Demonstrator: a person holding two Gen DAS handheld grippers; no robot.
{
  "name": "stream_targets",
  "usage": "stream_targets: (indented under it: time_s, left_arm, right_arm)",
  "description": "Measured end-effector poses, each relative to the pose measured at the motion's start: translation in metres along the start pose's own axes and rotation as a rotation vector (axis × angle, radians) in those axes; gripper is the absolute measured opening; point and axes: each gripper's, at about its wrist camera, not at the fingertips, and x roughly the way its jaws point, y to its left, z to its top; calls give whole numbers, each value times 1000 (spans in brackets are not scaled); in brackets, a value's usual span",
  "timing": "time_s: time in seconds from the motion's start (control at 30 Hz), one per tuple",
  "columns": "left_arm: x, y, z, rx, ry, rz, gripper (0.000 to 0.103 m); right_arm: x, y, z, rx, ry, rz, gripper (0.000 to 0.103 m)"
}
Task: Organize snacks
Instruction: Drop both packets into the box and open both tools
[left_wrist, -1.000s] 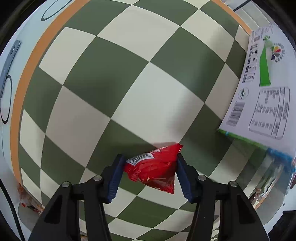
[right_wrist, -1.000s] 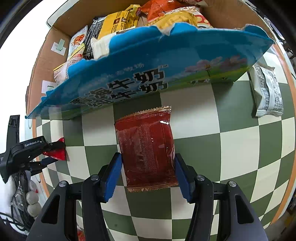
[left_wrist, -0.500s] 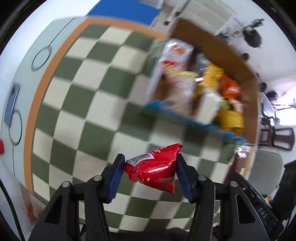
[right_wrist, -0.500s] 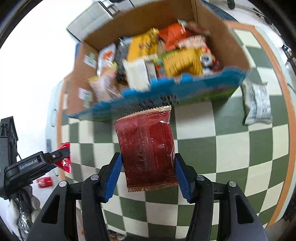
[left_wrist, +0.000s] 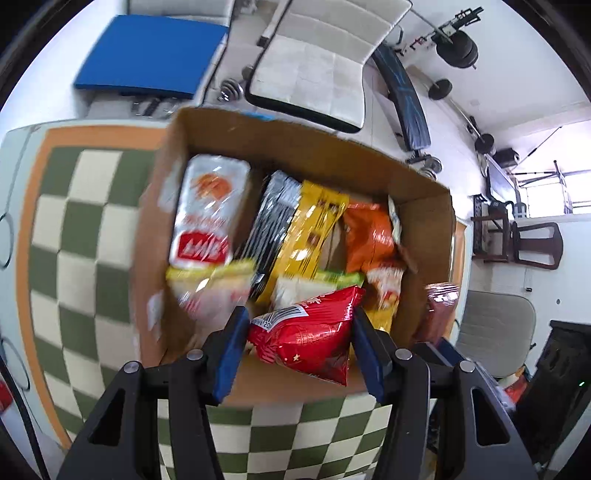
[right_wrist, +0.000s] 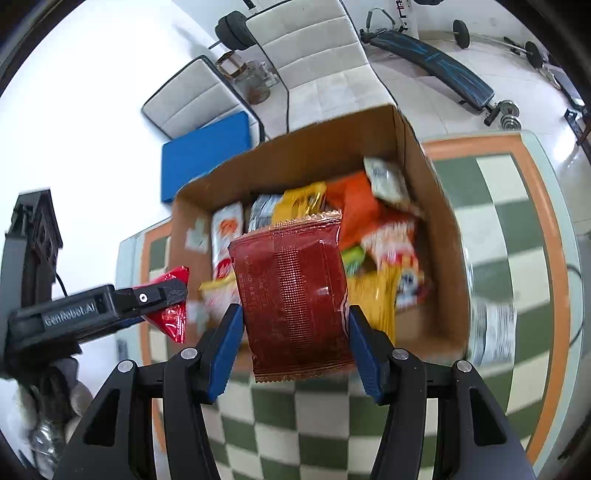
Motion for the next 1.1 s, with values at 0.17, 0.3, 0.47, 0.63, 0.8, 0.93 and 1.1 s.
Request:
stream_targets:
  time_s: [0.17, 0.3, 0.47, 0.63, 0.8, 0.93, 1.1]
  left_arm:
    - [27, -14, 41, 20, 65, -5, 53]
    - [52, -24, 57, 36, 151, -17, 55]
    - [75, -32, 65, 44, 201, 12, 57]
    - [68, -37, 65, 75, 128, 50, 75]
    - [58, -39, 61, 88, 84, 60, 88]
    - [49, -46, 51, 127, 47, 108, 96]
    - [29, -56, 30, 177, -32, 105, 96]
  right_arm:
    - [35, -5, 40, 2, 25, -30, 59]
    - [56, -9, 56, -2, 55, -44, 60]
    - [76, -14, 69, -6, 105, -39, 78]
    - [75, -18, 70, -27, 103, -80, 92]
    - [68, -26, 68, -31, 103, -109, 93]
    - [59, -30, 67, -27, 100, -114, 93]
    - [34, -34, 60, -48, 55, -128, 97]
